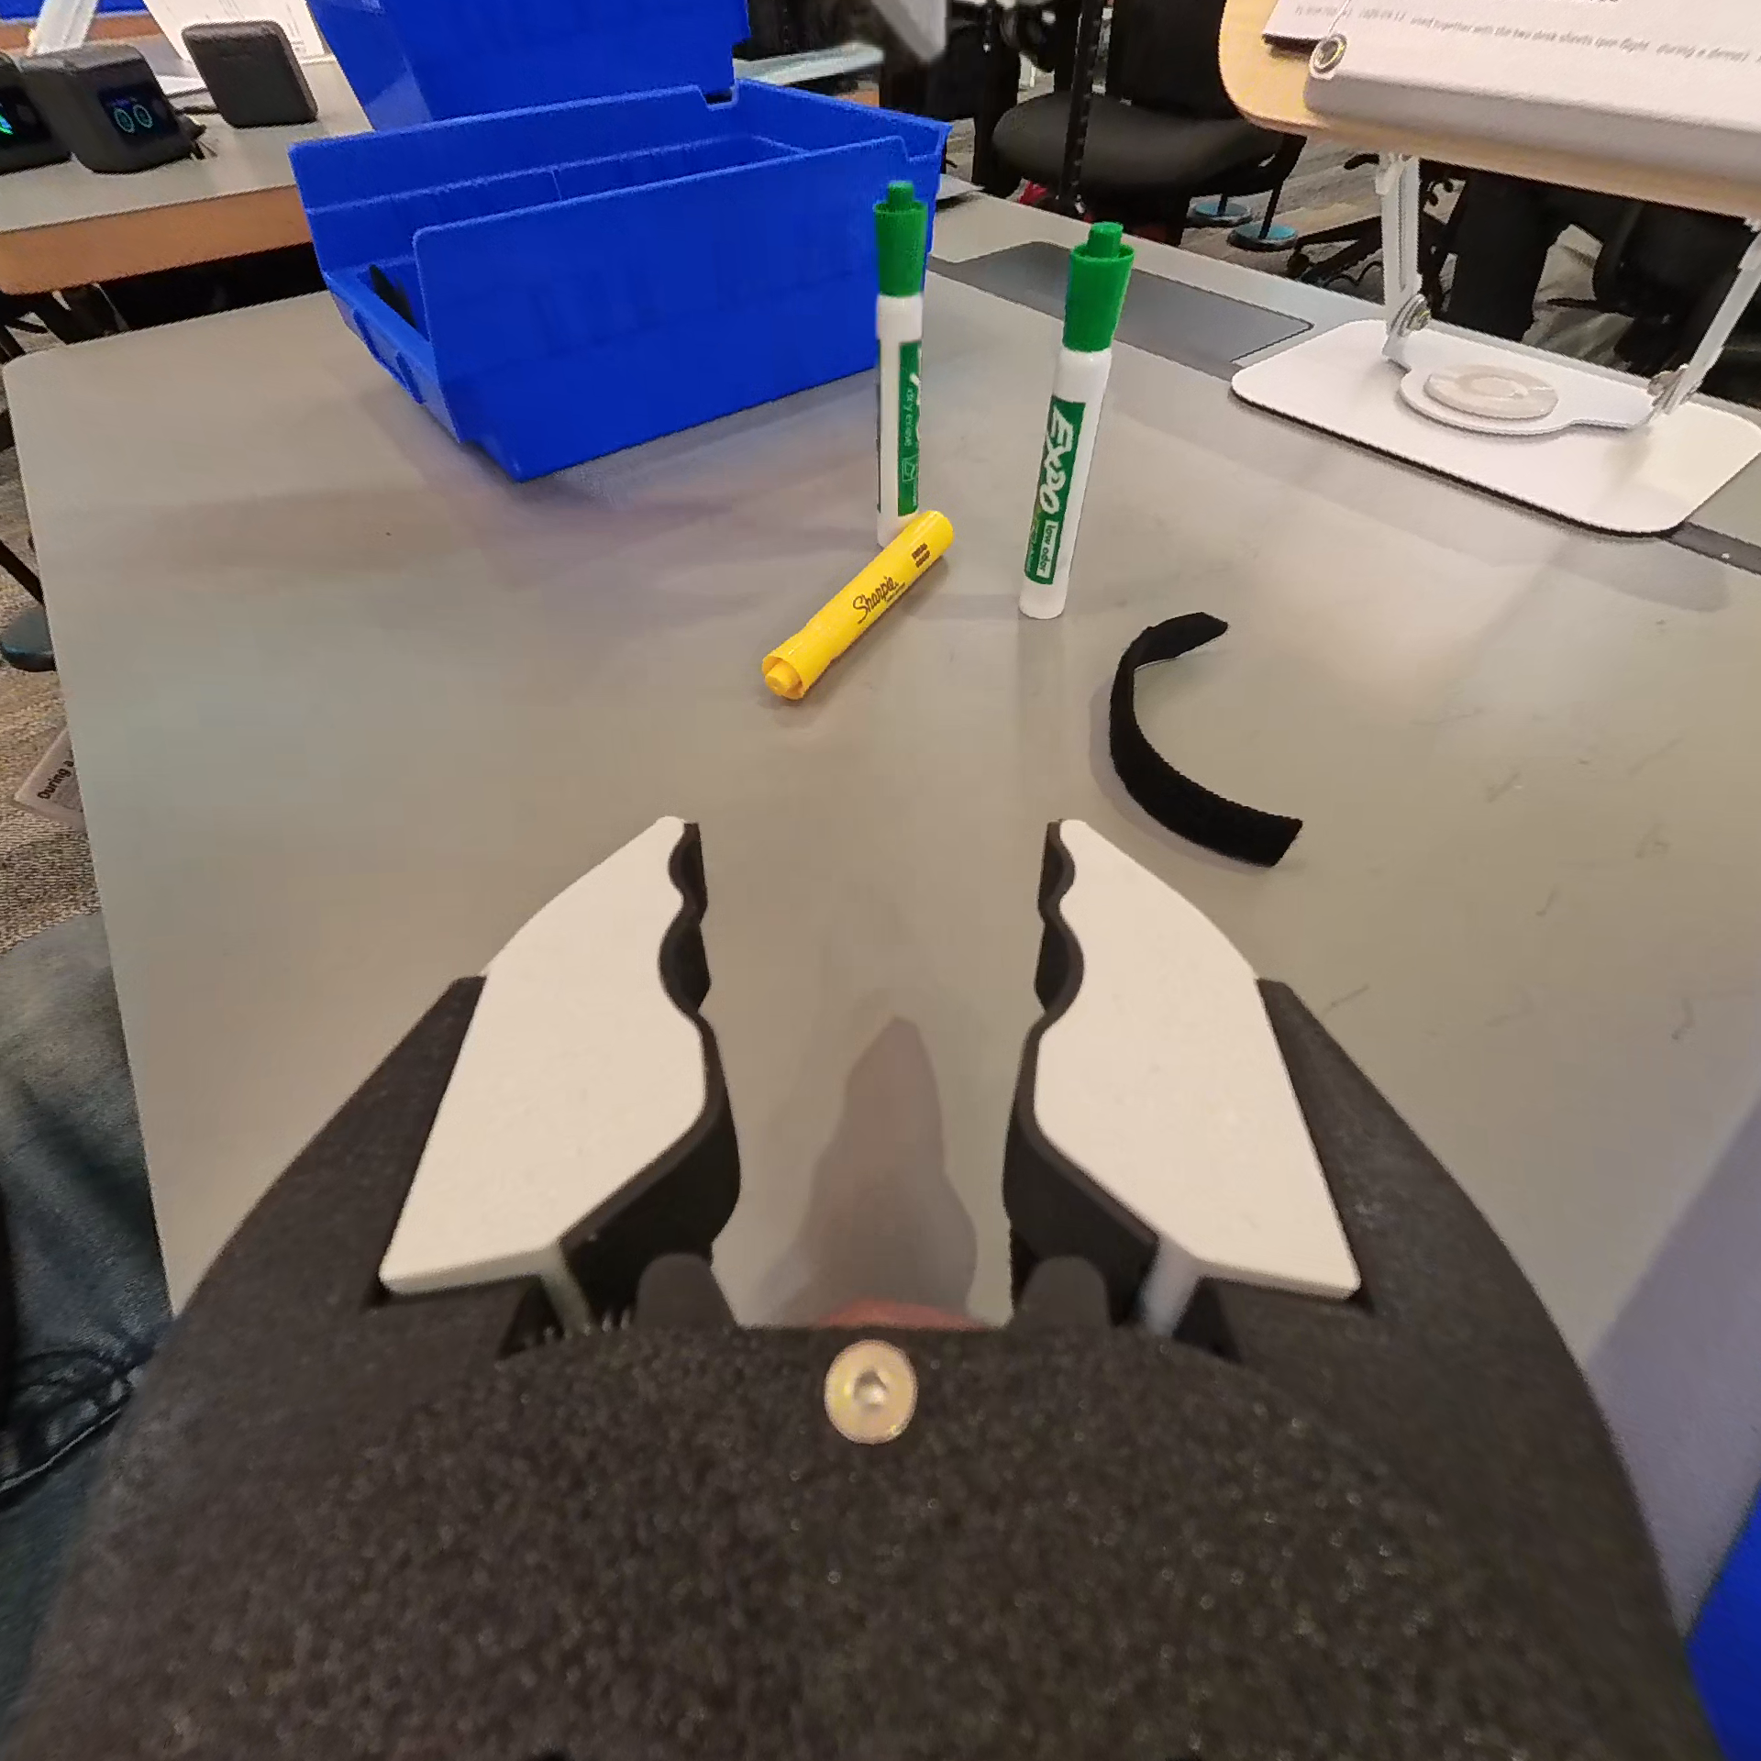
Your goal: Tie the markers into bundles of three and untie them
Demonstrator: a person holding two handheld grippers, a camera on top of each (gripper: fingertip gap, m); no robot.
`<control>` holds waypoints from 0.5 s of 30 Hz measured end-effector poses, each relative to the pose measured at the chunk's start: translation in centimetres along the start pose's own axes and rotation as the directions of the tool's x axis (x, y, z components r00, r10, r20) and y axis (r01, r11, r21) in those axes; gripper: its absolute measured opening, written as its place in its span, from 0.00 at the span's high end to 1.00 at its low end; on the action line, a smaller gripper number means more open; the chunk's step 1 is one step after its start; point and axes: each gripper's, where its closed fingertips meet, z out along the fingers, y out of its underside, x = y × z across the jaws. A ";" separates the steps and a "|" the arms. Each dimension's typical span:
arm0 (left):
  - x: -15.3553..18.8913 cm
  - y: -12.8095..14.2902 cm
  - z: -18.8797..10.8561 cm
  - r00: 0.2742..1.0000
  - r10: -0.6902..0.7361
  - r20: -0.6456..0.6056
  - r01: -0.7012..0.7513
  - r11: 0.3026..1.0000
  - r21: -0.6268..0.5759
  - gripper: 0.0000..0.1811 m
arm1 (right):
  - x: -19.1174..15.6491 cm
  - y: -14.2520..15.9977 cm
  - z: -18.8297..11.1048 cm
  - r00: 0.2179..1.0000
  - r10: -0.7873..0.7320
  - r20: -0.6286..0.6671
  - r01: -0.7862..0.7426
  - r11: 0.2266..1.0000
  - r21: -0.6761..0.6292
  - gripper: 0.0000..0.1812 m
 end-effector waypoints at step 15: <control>14.3 5.1 7.6 0.910 0.312 -0.272 -0.314 0.949 0.037 0.69 | 0.3 0.0 -0.1 1.000 -0.007 -0.011 0.007 1.000 -0.004 0.63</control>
